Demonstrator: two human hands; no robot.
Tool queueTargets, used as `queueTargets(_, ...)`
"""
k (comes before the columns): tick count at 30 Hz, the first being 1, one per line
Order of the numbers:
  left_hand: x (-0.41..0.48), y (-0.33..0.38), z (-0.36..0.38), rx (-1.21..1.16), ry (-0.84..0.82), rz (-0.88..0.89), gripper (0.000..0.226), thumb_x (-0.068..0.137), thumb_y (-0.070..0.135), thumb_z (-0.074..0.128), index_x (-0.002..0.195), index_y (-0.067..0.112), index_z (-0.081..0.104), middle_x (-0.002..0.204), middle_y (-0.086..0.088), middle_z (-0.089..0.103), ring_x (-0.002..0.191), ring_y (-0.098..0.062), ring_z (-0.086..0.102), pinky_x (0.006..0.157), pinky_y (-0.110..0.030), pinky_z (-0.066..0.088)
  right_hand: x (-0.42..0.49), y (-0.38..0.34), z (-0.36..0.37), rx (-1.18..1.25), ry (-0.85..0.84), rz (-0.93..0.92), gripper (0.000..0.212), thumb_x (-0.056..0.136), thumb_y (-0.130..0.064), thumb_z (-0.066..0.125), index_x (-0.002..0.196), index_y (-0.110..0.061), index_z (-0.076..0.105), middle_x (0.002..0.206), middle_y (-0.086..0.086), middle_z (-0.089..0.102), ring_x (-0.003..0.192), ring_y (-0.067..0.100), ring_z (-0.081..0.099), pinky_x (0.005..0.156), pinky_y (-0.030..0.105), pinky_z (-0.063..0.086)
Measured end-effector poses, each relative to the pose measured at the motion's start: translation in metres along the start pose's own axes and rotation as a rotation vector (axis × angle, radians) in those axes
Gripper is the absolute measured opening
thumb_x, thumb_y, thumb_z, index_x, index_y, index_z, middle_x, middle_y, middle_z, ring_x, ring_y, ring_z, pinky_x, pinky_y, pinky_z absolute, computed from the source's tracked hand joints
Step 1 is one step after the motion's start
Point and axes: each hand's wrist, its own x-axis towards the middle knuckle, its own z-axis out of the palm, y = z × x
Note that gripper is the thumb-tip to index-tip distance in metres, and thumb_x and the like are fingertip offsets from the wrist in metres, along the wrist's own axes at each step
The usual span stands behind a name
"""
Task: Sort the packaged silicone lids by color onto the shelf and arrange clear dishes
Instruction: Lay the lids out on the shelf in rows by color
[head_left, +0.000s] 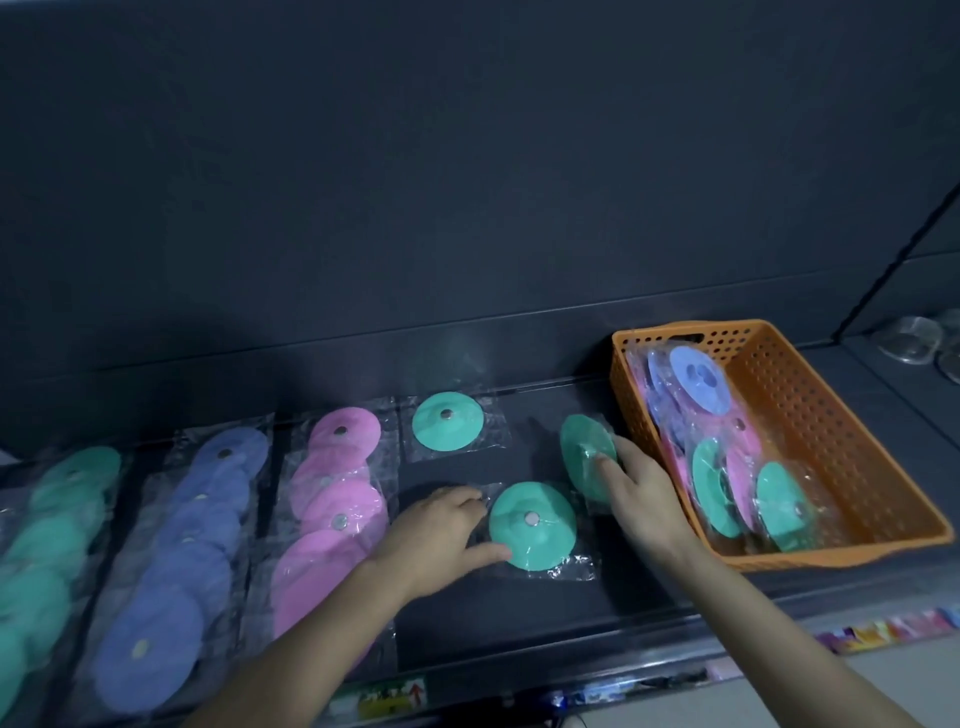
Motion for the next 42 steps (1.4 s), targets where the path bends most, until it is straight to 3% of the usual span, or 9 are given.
queueTargets(5, 0.005, 0.003, 0.003, -0.554, 0.234, -0.421, 0.054, 0.078, 0.02, 0.075, 0.126, 0.011, 0.052, 0.12, -0.006, 0.057, 0.094, -0.018, 0.063, 0.089, -0.033, 0.051, -0.002, -0.006, 0.007, -0.075, -0.243, -0.063, 0.027, 0.097, -0.029, 0.047, 0.101, -0.013, 0.069, 0.101, -0.005, 0.069, 0.096, 0.009, 0.062, 0.086, 0.024, 0.045)
queueTargets(8, 0.008, 0.01, 0.002, -1.009, 0.159, -0.585, 0.059, 0.079, 0.003, 0.072, 0.13, 0.005, 0.042, 0.096, -0.008, 0.061, 0.083, -0.022, 0.065, 0.077, -0.031, 0.057, 0.001, -0.001, 0.016, -0.229, -0.322, -0.054, 0.029, 0.096, -0.029, 0.049, 0.093, -0.009, 0.07, 0.097, 0.007, 0.07, 0.092, 0.023, 0.064, 0.082, 0.033, 0.048)
queueTargets(11, 0.012, 0.012, -0.002, -1.227, 0.083, -0.633, 0.035, 0.081, 0.002, 0.07, 0.111, 0.003, 0.052, 0.089, -0.009, 0.062, 0.073, -0.017, 0.064, 0.069, -0.025, 0.058, 0.009, 0.0, 0.02, -0.387, -0.228, -0.113, 0.021, 0.093, -0.02, 0.056, 0.106, -0.012, 0.07, 0.103, 0.004, 0.07, 0.095, 0.018, 0.064, 0.082, 0.022, 0.045)
queueTargets(14, 0.015, 0.015, -0.002, -1.214, 0.068, -0.612, 0.013, 0.081, -0.001, 0.069, 0.086, 0.007, 0.06, 0.083, -0.005, 0.062, 0.073, -0.012, 0.061, 0.071, -0.023, 0.056, 0.024, -0.002, 0.024, -0.476, -0.182, -0.135, 0.025, 0.09, -0.023, 0.059, 0.111, -0.012, 0.067, 0.107, 0.007, 0.068, 0.098, 0.021, 0.061, 0.082, 0.021, 0.043)
queueTargets(20, 0.023, 0.017, 0.004, -1.136, 0.19, -0.62, 0.024, 0.073, -0.012, 0.068, 0.079, 0.009, 0.057, 0.085, -0.005, 0.058, 0.083, -0.019, 0.061, 0.083, -0.035, 0.057, 0.053, 0.005, 0.037, -0.616, -0.287, -0.067, 0.053, 0.079, -0.05, 0.065, 0.122, -0.02, 0.055, 0.107, 0.005, 0.062, 0.104, 0.024, 0.054, 0.089, 0.035, 0.047)
queueTargets(26, 0.022, 0.014, 0.006, -0.878, 0.131, -0.58, 0.014, 0.071, -0.003, 0.073, 0.074, 0.008, 0.067, 0.077, -0.002, 0.065, 0.076, -0.013, 0.061, 0.071, -0.021, 0.049, 0.061, 0.0, 0.037, -0.492, -0.234, 0.158, 0.043, 0.067, -0.041, 0.082, 0.084, -0.007, 0.064, 0.076, 0.0, 0.062, 0.069, 0.014, 0.059, 0.052, 0.021, 0.04)
queueTargets(32, 0.024, 0.016, 0.006, -1.192, 0.166, -0.687, 0.006, 0.097, 0.01, 0.048, 0.092, 0.01, 0.047, 0.103, -0.014, 0.062, 0.086, -0.023, 0.067, 0.064, -0.031, 0.058, 0.059, 0.002, 0.034, -0.496, -0.09, 0.186, 0.032, 0.086, -0.022, 0.064, 0.065, 0.002, 0.063, 0.064, 0.012, 0.062, 0.06, 0.026, 0.059, 0.055, 0.029, 0.043)
queueTargets(37, 0.017, 0.012, 0.002, -1.446, 0.193, -0.691, 0.009, 0.086, -0.002, 0.062, 0.091, 0.004, 0.056, 0.096, -0.011, 0.066, 0.085, -0.016, 0.065, 0.073, -0.022, 0.053, 0.06, -0.001, 0.033, -0.58, -0.167, 0.203, 0.034, 0.085, -0.024, 0.062, 0.057, -0.007, 0.058, 0.053, 0.002, 0.053, 0.057, 0.022, 0.056, 0.052, 0.025, 0.039)
queueTargets(42, 0.012, 0.012, -0.003, -1.551, 0.192, -0.721, 0.013, 0.092, -0.006, 0.05, 0.085, 0.005, 0.052, 0.1, -0.016, 0.066, 0.085, -0.026, 0.066, 0.073, -0.037, 0.057, 0.052, -0.018, 0.036, 0.078, -0.022, 0.272, 0.019, 0.081, -0.012, 0.06, 0.066, -0.005, 0.052, 0.066, 0.011, 0.057, 0.064, 0.029, 0.062, 0.061, 0.036, 0.054)
